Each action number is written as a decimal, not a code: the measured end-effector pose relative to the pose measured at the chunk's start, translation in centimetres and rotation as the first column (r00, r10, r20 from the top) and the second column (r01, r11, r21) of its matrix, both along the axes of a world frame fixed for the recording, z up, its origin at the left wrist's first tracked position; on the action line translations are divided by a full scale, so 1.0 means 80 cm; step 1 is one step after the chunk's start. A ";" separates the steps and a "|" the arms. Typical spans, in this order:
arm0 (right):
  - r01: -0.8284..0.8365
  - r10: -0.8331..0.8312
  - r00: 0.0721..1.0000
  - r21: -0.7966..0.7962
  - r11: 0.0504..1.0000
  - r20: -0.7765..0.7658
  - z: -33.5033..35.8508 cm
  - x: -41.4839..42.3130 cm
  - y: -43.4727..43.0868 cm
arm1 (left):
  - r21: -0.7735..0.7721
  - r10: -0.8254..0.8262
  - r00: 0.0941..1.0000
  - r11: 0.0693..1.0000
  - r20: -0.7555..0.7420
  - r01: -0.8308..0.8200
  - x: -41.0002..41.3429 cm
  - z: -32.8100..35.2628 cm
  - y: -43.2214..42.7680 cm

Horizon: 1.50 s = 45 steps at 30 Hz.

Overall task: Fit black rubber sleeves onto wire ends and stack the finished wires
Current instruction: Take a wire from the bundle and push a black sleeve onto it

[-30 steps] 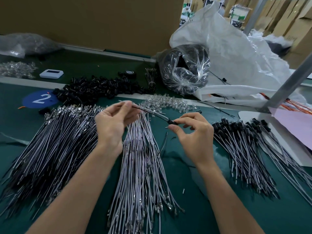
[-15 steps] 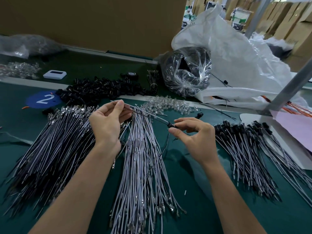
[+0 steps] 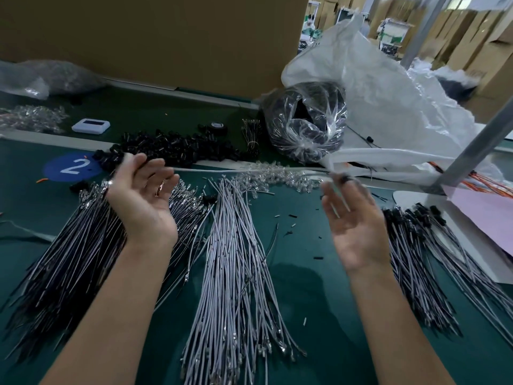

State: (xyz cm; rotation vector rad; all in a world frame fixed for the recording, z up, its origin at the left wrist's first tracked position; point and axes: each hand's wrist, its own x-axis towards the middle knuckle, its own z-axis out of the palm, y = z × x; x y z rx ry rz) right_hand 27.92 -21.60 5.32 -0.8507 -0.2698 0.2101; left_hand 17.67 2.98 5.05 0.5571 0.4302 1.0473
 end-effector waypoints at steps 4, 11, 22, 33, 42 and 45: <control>-0.267 0.403 0.915 0.722 0.639 -0.018 0.002 0.003 -0.024 | 0.053 -0.128 0.989 0.991 0.070 0.125 -0.003 -0.001 -0.006; -0.278 0.286 0.953 0.087 0.956 -0.097 0.005 -0.007 0.001 | 0.358 -0.370 0.852 0.790 -0.370 0.498 0.017 -0.005 -0.042; 0.051 0.272 0.895 -0.688 0.724 0.353 -0.023 -0.036 0.049 | 0.397 -0.499 0.751 0.642 -0.432 0.656 0.024 -0.018 -0.083; -0.102 0.262 0.947 -0.602 0.792 0.184 -0.019 -0.039 0.046 | 0.507 -0.441 0.786 0.602 -0.433 0.617 0.022 -0.020 -0.096; -0.097 0.239 0.954 -0.570 0.816 0.180 -0.018 -0.041 0.048 | 0.495 -0.457 0.826 0.661 -0.331 0.564 0.017 -0.009 -0.084; -0.113 0.259 0.950 -0.585 0.803 0.172 -0.019 -0.042 0.047 | 0.464 -0.445 0.843 0.704 -0.302 0.538 0.015 -0.005 -0.078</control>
